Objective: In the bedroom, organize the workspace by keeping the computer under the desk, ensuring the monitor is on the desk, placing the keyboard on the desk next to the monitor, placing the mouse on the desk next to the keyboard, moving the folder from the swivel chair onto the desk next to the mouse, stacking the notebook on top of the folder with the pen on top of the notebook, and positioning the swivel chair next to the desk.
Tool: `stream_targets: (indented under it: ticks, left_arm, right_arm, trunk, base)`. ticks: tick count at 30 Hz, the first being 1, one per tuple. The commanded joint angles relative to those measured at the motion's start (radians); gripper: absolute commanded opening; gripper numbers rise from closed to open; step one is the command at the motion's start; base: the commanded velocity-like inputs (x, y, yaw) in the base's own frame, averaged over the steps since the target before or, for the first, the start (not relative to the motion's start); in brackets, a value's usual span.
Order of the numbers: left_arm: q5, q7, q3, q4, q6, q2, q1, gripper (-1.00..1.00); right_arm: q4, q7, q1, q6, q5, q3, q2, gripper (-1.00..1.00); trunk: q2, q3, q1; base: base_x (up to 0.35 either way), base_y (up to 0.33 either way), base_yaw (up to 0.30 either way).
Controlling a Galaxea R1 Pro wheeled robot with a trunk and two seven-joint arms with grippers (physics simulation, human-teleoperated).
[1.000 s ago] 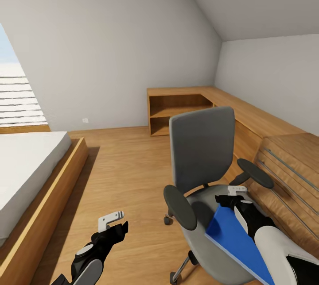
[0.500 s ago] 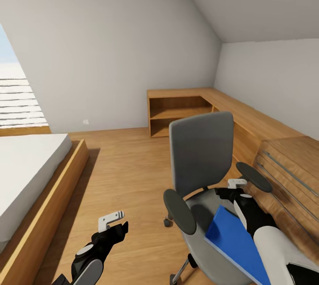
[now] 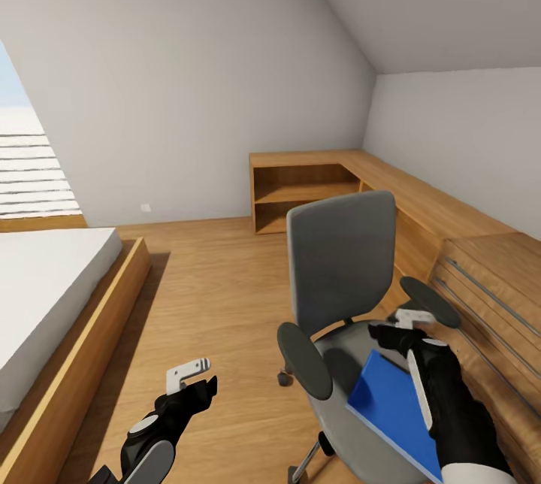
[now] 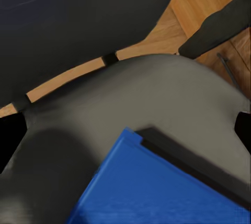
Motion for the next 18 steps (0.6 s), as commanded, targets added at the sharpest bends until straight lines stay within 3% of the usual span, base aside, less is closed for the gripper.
stream_targets:
  ticks: [1,2,6,8,10,16,18]
  left_arm:
    - [0.005,0.007,-0.002,-0.001,0.002,0.001,-0.001,1.00]
    - [0.005,0.007,-0.002,-0.001,0.002,0.002,-0.001,1.00]
    - [0.005,0.007,-0.002,0.000,0.002,0.002,-0.001,1.00]
    - [0.005,0.007,-0.002,0.000,0.001,0.003,-0.001,1.00]
    - [0.005,0.007,-0.002,0.000,0.001,0.005,-0.001,1.00]
    - [0.006,0.006,-0.003,0.000,0.003,0.007,-0.001,1.00]
    - [0.006,0.006,-0.003,0.000,0.003,0.007,-0.001,1.00]
  right_arm:
    - [-0.022,0.010,0.003,0.032,-0.004,-0.004,0.002,1.00]
    - [-0.070,0.010,0.012,0.086,-0.049,-0.005,0.003,1.00]
    - [-0.117,0.009,0.029,0.134,-0.109,-0.010,0.002,1.00]
    - [-0.133,0.009,0.033,0.147,-0.130,-0.047,0.004,1.00]
    - [-0.154,0.009,0.035,0.164,-0.166,-0.122,0.010,1.00]
    - [-0.182,0.008,0.036,0.188,-0.262,-0.180,0.013,1.00]
    - [-0.182,0.008,0.036,0.188,-0.264,-0.187,0.013,1.00]
  trunk:
    - [-0.001,-0.001,0.000]
    - [-0.001,-0.001,0.000]
    - [-0.001,-0.001,0.000]
    - [-0.001,-0.001,0.000]
    - [-0.001,-0.001,0.000]
    - [-0.001,-0.001,0.000]
    - [-0.001,-0.001,0.000]
  base:
    - [0.000,0.000,0.000]
    - [0.000,0.000,0.000]
    - [0.000,0.000,0.000]
    - [-0.003,0.000,0.000]
    - [-0.074,0.037,0.000]
    - [-0.213,0.152,-0.002]
    - [-0.268,0.201,-0.062]
